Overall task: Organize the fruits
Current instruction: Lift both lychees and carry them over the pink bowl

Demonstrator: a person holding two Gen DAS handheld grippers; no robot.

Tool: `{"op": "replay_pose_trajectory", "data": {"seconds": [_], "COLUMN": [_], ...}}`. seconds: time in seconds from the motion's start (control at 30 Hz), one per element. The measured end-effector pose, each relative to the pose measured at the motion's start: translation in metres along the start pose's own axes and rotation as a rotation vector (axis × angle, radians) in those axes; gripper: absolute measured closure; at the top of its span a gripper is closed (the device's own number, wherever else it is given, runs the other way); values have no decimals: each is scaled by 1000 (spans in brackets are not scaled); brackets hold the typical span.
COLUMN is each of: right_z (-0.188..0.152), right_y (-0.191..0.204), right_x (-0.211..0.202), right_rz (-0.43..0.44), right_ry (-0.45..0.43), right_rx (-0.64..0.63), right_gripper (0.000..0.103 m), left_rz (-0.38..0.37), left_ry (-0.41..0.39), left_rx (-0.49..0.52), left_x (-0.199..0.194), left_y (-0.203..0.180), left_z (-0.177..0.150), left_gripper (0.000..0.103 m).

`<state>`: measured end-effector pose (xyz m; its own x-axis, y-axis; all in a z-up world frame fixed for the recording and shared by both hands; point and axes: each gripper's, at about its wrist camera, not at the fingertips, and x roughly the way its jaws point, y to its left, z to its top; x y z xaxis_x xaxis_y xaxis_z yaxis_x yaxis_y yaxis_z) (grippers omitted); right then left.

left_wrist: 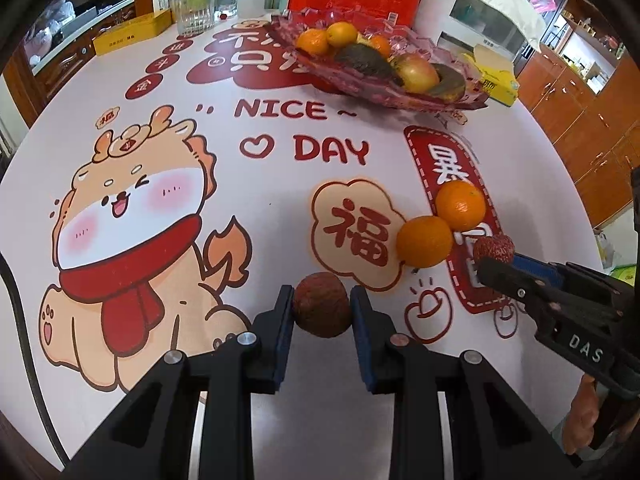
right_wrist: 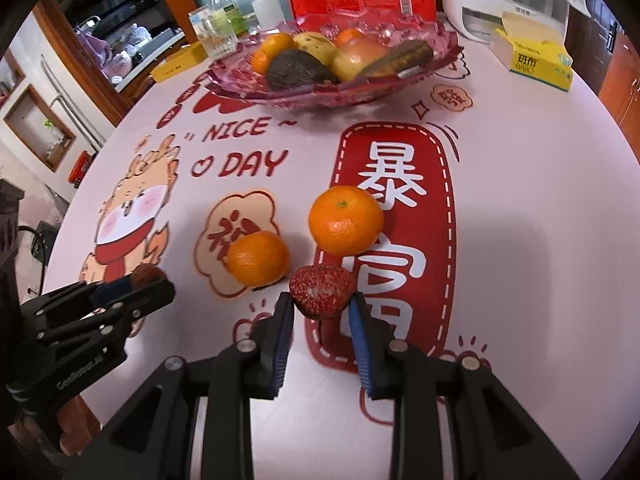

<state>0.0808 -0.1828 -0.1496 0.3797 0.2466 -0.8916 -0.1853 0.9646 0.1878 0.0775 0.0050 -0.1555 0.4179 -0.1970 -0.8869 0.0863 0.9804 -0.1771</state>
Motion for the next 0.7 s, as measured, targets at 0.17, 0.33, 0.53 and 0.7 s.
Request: {"op": "replay_pose_trajectory", "data": {"seconds": [0.17,0.33,0.53,0.7], "right_z": [2,13,39,77], "right_y": [4,9,19,22], "right_x": [-23,-58,-107,-156], "right_rz": [16,46,82,94], "right_ry": [-38,-98,-179,-282], "right_rx": [-14,-37,-67,-92], "right_gripper": [75,75,75,75], "left_rz": [-8,-11,3,5], "left_ry": [-11,-37,-89,-189], "left_rx": [-1,12,63,136], "left_x": [-18,-46,-89,-138], "left_y": [-6,-15,-32,-47], "left_z": [7,26,66,116], "left_gripper": [77,77,77,77]}}
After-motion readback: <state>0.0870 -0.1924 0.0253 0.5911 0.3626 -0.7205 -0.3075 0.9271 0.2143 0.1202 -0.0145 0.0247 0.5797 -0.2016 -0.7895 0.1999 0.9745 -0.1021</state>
